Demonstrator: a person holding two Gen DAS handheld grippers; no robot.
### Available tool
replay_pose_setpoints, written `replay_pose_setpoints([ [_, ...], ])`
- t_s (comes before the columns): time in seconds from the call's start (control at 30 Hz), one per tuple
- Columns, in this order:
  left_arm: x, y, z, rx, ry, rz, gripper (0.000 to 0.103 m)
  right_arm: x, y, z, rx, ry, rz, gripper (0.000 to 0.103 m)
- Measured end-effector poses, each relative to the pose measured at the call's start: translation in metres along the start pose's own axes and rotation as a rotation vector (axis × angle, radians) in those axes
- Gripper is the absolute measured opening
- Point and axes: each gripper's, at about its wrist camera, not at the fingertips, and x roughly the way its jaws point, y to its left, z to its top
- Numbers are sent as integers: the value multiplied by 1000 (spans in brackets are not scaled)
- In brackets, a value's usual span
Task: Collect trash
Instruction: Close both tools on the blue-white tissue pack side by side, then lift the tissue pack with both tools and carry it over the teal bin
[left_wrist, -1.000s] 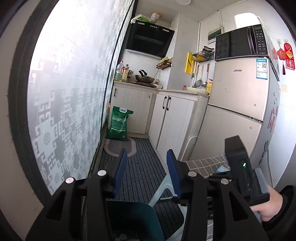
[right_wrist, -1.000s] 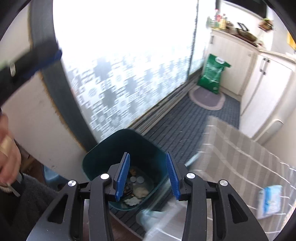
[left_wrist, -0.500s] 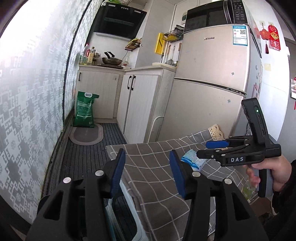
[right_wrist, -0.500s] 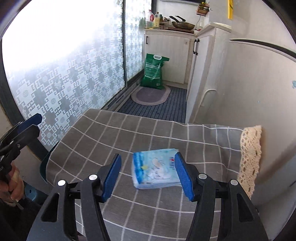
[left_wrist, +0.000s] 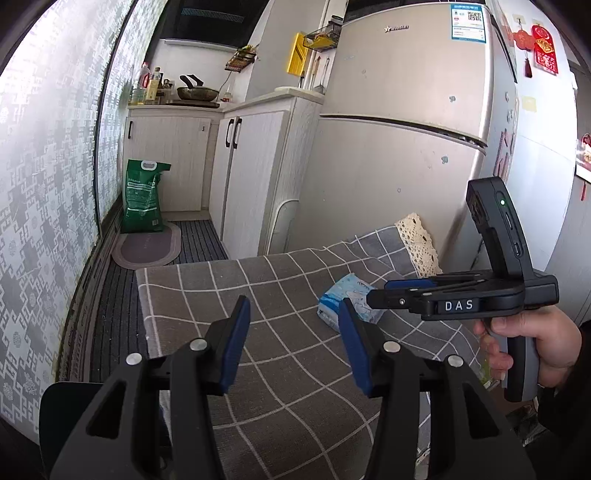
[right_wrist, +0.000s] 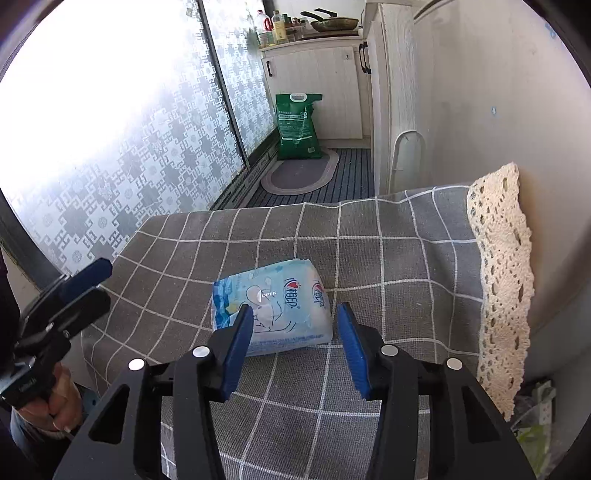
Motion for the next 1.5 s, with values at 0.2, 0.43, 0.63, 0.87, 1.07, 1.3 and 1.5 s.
replay_pose_setpoints([
  [0.2,18,-9,-8,7,83,-85,52,12,-14,0,100,10,56,43],
  [0.43,42,-27,-19,73,190,-128,50,16,-29,-2,182,25,130,13],
  [0.63,54,-25,-20,51,208,-112,45,11,-33,-3,197,21,160,6],
  [0.87,60,-15,-17,-31,204,-127,39,4,-23,-1,144,10,180,3],
  [1.07,63,-9,-14,-92,206,-123,19,4,-13,-2,92,16,163,3],
  [1.3,58,-12,-12,-75,188,-103,8,2,-9,-1,68,7,143,3],
  [1.5,48,-12,-9,-72,168,-101,6,-2,-4,1,58,0,138,3],
])
